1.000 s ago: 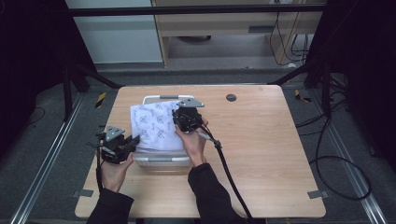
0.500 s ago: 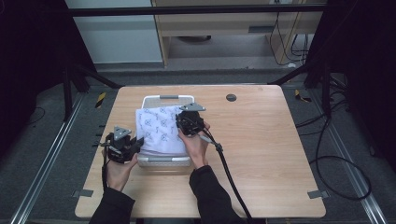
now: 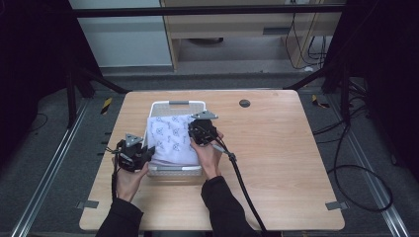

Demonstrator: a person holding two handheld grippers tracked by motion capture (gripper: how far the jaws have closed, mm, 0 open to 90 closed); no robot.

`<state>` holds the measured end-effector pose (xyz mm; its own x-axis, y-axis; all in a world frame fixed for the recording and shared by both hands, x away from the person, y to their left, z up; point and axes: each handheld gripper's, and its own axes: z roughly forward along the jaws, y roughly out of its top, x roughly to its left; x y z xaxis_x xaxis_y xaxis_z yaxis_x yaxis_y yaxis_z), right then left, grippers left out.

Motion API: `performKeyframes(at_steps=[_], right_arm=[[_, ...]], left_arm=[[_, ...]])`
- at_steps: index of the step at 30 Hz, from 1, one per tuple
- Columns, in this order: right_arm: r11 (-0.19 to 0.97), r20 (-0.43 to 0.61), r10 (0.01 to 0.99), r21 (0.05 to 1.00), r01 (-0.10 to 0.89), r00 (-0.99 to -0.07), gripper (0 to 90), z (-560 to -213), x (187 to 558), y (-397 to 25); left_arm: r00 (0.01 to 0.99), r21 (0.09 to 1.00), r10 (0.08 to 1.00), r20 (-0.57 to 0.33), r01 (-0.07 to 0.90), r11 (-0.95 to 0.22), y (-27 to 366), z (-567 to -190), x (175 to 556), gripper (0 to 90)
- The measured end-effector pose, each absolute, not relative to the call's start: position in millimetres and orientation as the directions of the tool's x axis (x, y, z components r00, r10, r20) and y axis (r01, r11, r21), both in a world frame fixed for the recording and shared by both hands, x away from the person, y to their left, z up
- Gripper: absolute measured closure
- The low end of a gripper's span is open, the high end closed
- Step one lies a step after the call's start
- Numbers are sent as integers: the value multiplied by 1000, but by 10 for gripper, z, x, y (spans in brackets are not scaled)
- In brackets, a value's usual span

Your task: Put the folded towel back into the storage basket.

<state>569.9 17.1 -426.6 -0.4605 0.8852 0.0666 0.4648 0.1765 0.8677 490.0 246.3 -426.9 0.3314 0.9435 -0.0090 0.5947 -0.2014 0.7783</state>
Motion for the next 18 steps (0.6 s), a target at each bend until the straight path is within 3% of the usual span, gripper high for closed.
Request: performKeyframes(at_steps=[4, 8, 18], right_arm=[[195, 58, 886, 853, 484, -459, 713, -4306, 5719, 186], [222, 36, 891, 835, 503, -452, 651, -4353, 5753, 180], [227, -2, 892, 867, 444, -453, 467, -4283, 5706, 134]], left_arm=[[322, 769, 947, -4, 606, -203, 2466, -4299, 4927, 734], [310, 767, 951, -11, 612, -190, 2471, -4322, 4949, 594], [350, 823, 937, -20, 538, -183, 2425, -4163, 4832, 567]])
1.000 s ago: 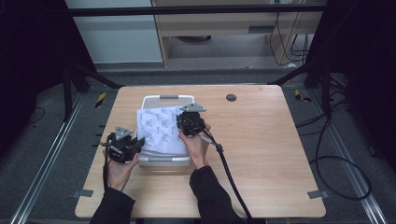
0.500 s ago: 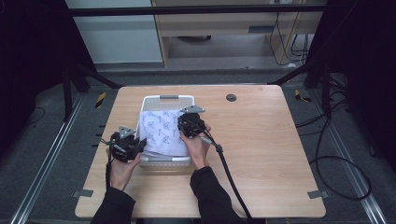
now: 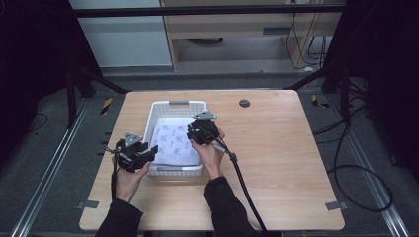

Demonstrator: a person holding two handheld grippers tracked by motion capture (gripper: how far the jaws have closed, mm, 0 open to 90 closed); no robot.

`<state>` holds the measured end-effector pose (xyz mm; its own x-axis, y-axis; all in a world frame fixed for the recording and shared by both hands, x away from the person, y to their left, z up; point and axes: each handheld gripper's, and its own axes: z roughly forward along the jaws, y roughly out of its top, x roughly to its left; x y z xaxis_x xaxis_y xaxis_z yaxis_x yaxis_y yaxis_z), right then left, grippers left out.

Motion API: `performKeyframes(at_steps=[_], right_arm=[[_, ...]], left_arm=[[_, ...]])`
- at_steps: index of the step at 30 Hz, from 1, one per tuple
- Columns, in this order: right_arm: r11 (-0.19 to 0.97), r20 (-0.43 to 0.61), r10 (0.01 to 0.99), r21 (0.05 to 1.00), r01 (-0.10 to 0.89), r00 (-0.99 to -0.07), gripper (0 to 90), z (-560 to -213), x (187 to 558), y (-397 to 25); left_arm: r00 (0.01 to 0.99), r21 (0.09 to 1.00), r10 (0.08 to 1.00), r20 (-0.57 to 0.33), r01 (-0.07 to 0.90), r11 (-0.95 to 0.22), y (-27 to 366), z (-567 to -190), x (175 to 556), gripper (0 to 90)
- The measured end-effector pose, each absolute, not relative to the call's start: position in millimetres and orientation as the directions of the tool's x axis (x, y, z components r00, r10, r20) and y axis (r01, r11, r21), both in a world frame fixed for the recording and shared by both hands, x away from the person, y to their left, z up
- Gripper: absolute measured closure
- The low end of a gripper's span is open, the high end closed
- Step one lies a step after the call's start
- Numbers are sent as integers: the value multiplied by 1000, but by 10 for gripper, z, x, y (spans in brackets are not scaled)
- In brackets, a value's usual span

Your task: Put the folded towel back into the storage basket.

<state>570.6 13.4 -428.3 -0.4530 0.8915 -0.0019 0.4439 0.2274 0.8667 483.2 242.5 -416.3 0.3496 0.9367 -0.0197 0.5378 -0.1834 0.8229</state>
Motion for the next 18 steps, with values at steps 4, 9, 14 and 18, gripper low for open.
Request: performKeyframes(at_steps=[4, 9, 14, 18], right_arm=[[203, 18, 886, 884, 421, -463, 413, -4243, 5653, 32], [181, 47, 875, 892, 414, -483, 328, -4207, 5546, -147], [157, 79, 863, 897, 412, -500, 271, -4189, 5426, -354], [144, 98, 852, 901, 409, -514, 227, -4192, 5307, -546]], left_arm=[[373, 842, 928, -20, 506, -186, 2401, -4101, 4775, 555], [405, 856, 914, 6, 470, -214, 2332, -4056, 4702, 525], [424, 868, 905, 23, 441, -229, 2293, -4036, 4646, 489], [447, 875, 894, 29, 420, -239, 2253, -4042, 4578, 457]])
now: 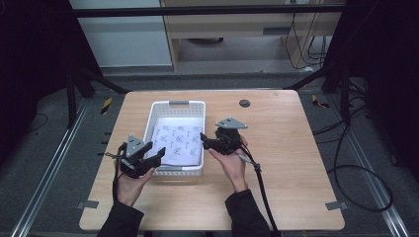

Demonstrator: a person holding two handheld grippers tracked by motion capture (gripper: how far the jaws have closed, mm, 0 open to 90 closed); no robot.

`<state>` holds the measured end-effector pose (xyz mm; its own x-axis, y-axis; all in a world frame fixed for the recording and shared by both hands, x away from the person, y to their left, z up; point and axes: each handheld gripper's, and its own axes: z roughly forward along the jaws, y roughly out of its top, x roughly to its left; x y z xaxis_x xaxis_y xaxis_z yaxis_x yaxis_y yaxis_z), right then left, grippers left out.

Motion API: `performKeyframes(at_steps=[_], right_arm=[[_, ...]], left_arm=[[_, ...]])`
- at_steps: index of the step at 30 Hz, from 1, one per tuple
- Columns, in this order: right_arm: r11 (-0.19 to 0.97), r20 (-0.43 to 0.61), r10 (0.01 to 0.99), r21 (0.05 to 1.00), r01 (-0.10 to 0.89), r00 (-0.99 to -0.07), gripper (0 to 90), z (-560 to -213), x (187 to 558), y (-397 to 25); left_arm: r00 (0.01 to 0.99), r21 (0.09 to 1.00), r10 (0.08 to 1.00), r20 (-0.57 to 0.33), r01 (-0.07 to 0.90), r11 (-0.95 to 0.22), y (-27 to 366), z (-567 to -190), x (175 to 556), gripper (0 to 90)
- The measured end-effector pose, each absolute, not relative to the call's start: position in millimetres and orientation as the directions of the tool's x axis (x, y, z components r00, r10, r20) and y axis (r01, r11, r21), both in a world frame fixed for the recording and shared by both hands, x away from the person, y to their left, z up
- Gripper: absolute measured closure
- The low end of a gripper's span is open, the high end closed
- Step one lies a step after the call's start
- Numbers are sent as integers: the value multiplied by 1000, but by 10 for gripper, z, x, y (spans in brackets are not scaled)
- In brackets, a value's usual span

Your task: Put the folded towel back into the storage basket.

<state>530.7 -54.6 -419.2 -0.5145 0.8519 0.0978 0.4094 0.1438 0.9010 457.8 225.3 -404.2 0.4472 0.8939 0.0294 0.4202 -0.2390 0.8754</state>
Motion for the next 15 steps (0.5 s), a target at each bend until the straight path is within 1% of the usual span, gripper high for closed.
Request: performKeyframes(at_steps=[4, 7, 8, 9, 15], right_arm=[[136, 106, 850, 903, 408, -517, 206, -4198, 5212, -705], [130, 104, 853, 907, 401, -511, 179, -4220, 5086, -923], [130, 104, 853, 907, 401, -511, 179, -4220, 5086, -923], [123, 105, 858, 908, 401, -502, 171, -4243, 5024, -1024], [136, 86, 864, 910, 393, -497, 159, -4333, 4884, -1245]], left_arm=[[458, 877, 888, 32, 414, -244, 2230, -4060, 4540, 425], [477, 882, 879, 23, 404, -242, 2213, -4087, 4486, 403], [477, 882, 879, 23, 404, -242, 2213, -4087, 4486, 394], [480, 883, 877, 26, 401, -246, 2205, -4097, 4458, 391], [485, 894, 873, 44, 371, -251, 2194, -4116, 4386, 377]])
